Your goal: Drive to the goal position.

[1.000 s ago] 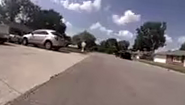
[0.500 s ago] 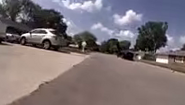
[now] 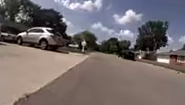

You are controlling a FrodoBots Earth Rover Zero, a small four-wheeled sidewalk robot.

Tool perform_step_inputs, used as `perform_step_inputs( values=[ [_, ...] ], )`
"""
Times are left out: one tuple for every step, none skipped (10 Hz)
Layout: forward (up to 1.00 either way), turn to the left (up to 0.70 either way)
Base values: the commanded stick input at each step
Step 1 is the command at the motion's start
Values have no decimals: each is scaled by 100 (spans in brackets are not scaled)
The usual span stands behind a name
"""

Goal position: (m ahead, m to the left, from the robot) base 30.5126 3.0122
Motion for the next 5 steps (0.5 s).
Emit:
perform_step_inputs(
  values=[
    [100, -28],
    [100, -9],
    [100, -3],
    [100, 0],
    [100, 0]
  ],
)
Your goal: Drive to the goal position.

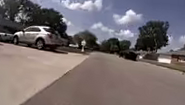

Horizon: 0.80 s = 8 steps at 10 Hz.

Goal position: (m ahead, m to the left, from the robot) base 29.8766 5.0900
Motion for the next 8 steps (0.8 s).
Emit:
perform_step_inputs(
  values=[
    [100, 0],
    [100, 0],
    [100, 0],
    [100, 0],
    [100, 0],
    [100, 0],
    [100, 0],
    [100, 0]
  ],
)
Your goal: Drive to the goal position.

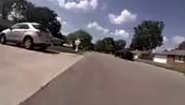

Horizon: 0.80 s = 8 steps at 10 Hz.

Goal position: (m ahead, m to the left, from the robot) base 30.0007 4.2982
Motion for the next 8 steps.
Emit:
perform_step_inputs(
  values=[
    [100, 0],
    [100, 0],
    [100, 0],
    [100, 0],
    [100, 0],
    [100, 0],
    [100, 2],
    [100, 8]
  ],
)
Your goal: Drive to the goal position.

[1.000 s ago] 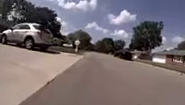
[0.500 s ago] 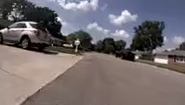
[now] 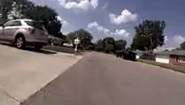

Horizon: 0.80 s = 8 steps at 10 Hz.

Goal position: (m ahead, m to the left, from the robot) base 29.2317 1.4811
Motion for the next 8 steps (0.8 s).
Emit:
perform_step_inputs(
  values=[
    [100, 35],
    [100, 35],
    [100, 35],
    [100, 13],
    [100, 3],
    [100, 3],
    [100, 3],
    [100, 3]
  ],
)
